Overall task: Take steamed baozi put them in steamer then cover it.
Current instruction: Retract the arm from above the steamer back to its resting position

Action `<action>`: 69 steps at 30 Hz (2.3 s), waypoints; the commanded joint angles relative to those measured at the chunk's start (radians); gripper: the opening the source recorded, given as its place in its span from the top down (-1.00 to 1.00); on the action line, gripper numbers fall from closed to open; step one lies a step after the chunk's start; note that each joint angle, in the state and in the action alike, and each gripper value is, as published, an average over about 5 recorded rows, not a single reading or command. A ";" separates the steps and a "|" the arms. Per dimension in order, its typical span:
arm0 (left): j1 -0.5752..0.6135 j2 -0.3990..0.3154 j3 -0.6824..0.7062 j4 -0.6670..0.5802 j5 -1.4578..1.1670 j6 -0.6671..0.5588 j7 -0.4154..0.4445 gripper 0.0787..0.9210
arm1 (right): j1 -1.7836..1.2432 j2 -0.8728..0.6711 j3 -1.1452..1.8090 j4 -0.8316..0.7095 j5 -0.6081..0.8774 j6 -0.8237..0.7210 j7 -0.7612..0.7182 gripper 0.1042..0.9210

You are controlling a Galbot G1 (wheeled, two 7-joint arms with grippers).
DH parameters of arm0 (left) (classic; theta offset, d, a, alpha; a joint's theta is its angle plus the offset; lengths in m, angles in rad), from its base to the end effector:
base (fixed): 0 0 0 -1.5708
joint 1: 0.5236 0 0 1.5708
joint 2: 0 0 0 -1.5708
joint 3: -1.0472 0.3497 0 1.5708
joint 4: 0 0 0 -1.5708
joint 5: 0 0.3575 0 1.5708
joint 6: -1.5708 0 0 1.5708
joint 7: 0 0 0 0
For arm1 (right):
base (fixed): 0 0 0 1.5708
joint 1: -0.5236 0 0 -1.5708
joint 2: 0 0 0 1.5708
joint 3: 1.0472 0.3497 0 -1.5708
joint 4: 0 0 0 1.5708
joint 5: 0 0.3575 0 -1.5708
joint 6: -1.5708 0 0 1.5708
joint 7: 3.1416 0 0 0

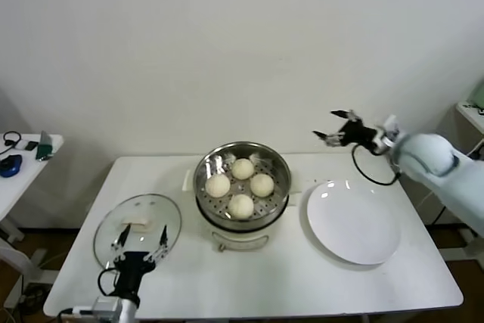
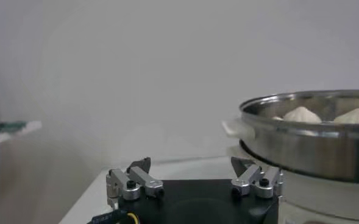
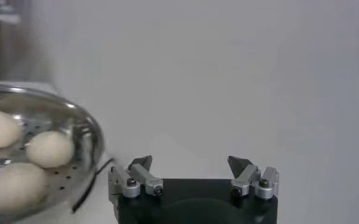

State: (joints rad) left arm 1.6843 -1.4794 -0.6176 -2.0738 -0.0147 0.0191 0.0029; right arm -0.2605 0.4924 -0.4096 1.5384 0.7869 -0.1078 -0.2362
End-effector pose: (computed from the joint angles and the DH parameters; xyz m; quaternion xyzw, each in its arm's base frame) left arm 0.1472 0.0455 -0.3253 0.0145 -0.9956 -0.0562 0.0742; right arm 0.4503 -0.1826 -0.1487 0.2833 -0.9284 0.2262 0.0822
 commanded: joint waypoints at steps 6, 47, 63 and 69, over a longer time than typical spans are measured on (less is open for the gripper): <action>-0.033 0.097 -0.032 0.000 0.431 -0.084 -0.020 -0.77 | -1.329 0.367 1.132 0.110 -0.189 0.298 0.036 -0.76; -0.289 0.201 -0.005 0.585 1.304 -0.022 -0.318 -0.77 | -1.443 0.682 1.058 0.147 -0.293 0.427 0.049 -0.76; -0.394 0.194 0.003 0.682 1.347 -0.008 -0.325 -0.77 | -1.452 0.712 1.072 0.169 -0.309 0.436 0.052 -0.76; -0.413 0.192 0.003 0.714 1.371 0.001 -0.324 -0.73 | -1.459 0.713 1.079 0.172 -0.314 0.445 0.053 -0.76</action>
State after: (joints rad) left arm 1.3186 -1.2859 -0.6164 -1.4253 1.3206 0.0124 -0.3191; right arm -1.7135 1.1986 0.6649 1.7066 0.4793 0.3313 -0.1835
